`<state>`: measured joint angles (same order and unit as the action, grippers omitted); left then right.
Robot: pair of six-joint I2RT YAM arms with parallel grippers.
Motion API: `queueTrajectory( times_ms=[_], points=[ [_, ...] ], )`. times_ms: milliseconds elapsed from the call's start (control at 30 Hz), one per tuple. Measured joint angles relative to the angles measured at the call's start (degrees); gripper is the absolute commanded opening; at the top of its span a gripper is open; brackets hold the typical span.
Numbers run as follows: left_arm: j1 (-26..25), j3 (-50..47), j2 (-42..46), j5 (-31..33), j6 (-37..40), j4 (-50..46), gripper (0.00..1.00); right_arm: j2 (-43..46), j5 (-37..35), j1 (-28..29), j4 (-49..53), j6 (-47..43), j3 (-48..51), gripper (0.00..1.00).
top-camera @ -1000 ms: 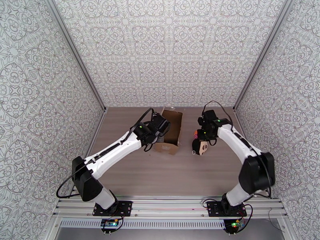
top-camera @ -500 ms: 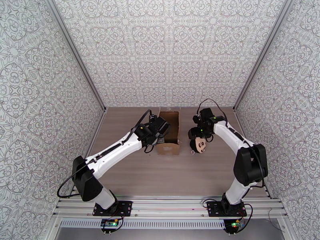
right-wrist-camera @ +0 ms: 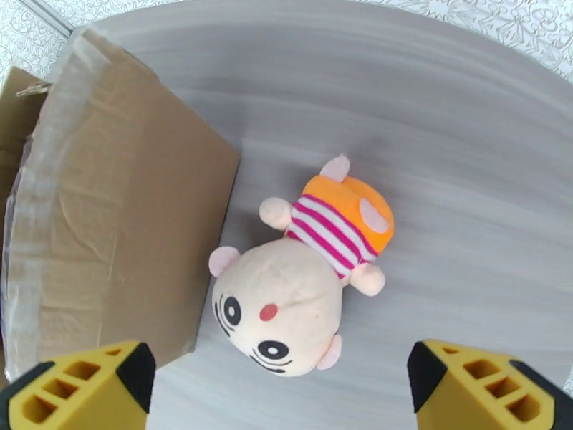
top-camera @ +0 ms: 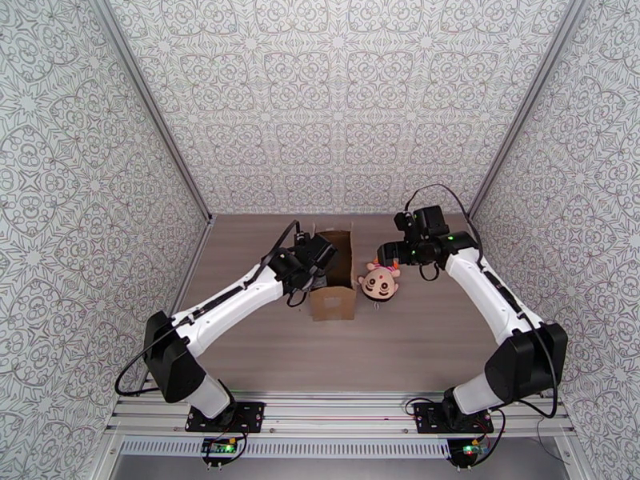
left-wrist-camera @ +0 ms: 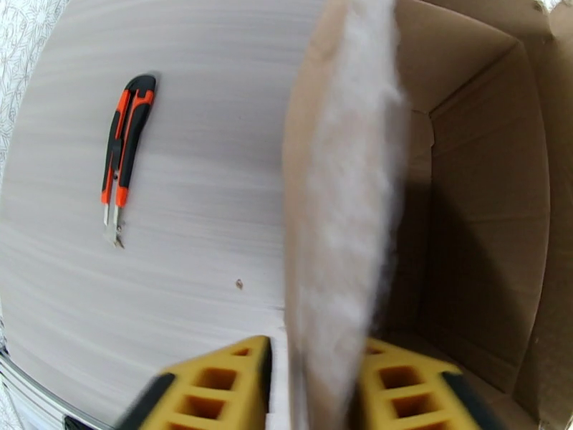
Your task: Unpack the express box
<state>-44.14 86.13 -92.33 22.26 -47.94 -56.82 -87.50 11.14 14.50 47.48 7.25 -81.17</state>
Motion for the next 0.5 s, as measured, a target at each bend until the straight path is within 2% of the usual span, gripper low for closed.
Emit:
queueTrajectory(
  times_ms=[300,500],
  points=[
    [-0.1,1.2,3.1,1.9,3.0,0.0,0.62,4.8,0.2,0.0,-1.6,2.4,3.8,0.99],
    [-1.4,-1.4,14.1,6.4,12.5,7.1,0.75,11.8,-1.9,-0.7,-4.6,2.7,6.1,0.99]
  ],
)
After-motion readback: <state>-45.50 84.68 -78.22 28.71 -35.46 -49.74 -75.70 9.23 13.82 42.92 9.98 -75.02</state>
